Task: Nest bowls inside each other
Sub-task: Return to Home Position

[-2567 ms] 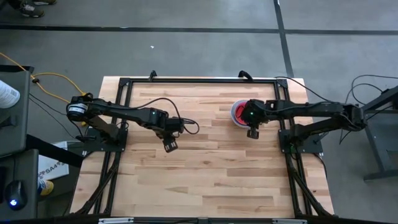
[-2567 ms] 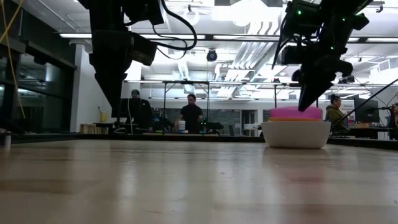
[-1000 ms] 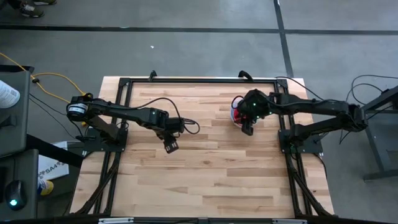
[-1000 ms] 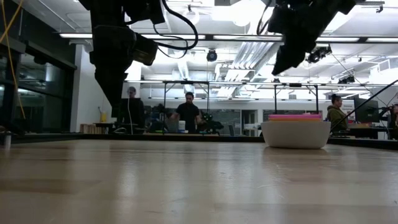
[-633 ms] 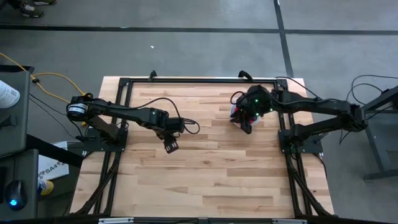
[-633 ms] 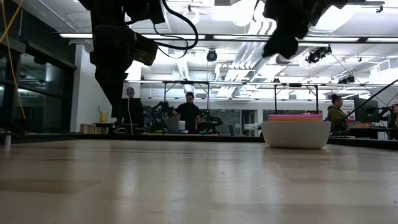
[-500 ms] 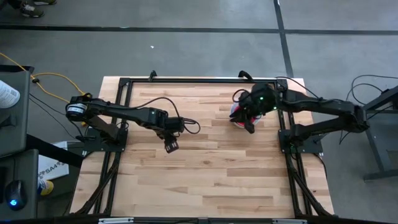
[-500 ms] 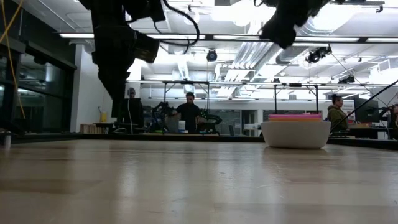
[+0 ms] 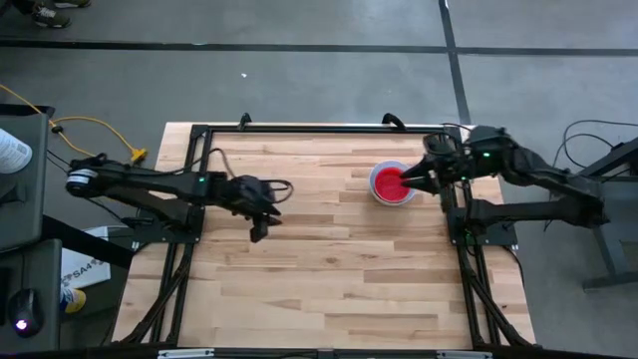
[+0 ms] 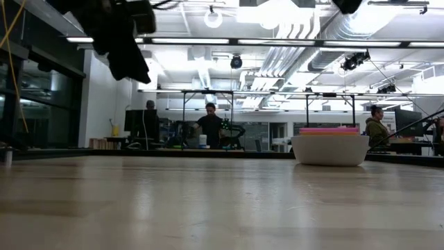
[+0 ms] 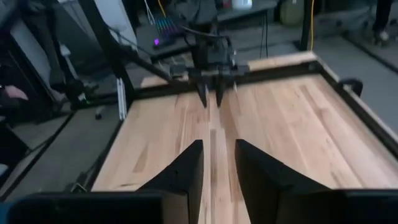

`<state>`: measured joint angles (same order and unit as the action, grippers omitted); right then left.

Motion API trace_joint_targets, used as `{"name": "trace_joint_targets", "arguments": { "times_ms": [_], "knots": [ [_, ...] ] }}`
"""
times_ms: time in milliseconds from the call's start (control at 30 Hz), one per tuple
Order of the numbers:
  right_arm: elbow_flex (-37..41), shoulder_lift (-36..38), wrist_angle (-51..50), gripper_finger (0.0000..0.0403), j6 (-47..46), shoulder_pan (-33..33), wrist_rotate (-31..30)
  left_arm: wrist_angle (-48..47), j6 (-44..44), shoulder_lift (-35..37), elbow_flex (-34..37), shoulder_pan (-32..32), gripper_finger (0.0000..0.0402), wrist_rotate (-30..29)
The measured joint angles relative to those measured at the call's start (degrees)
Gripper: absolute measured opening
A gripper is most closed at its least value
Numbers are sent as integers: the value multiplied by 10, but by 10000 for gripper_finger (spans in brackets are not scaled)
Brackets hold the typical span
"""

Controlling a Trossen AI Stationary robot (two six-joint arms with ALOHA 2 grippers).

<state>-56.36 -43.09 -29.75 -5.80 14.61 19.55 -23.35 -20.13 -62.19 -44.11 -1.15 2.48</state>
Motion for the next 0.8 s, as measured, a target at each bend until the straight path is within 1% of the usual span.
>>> {"name": "trace_joint_targets", "arguments": {
  "times_ms": [100,267,333,467,667,800],
  "knots": [
    [1,26,0,83,0,0,0,49,4,47,42,0,143,17],
    [35,68,1,84,6,0,-2,83,16,108,81,0,143,14],
    [64,88,5,85,7,0,-5,93,21,126,93,0,143,7],
    [134,125,53,85,-2,0,-10,120,31,151,121,0,143,-7],
    [244,176,145,87,-17,0,-11,151,10,159,154,0,143,-11],
    [312,201,208,86,-30,0,-22,179,15,159,171,0,143,-11]
  ]
}}
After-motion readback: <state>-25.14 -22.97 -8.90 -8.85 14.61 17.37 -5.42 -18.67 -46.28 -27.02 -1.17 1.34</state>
